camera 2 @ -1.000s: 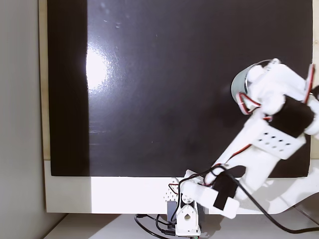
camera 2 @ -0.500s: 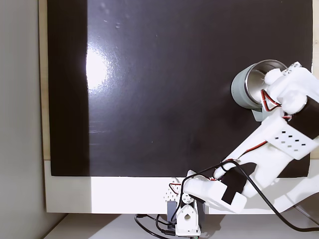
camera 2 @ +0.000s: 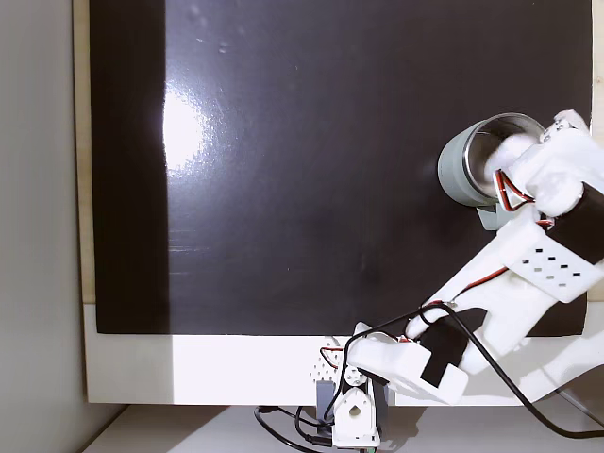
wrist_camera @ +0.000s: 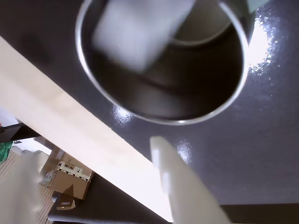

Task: Grasp a gauze and put it in the cup.

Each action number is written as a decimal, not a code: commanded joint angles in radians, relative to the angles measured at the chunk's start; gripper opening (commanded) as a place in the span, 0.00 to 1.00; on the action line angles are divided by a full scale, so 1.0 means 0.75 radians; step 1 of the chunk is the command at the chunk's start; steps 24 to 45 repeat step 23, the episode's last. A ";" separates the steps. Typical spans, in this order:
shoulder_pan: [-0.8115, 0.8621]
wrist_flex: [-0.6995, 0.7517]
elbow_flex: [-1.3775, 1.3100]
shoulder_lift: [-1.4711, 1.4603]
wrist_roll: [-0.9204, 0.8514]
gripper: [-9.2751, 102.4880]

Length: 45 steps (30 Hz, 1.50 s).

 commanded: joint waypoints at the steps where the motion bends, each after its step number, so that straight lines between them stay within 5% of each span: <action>1: 0.008 0.010 -0.018 0.037 -0.008 0.34; 45: -0.014 0.010 0.045 0.082 -0.008 0.33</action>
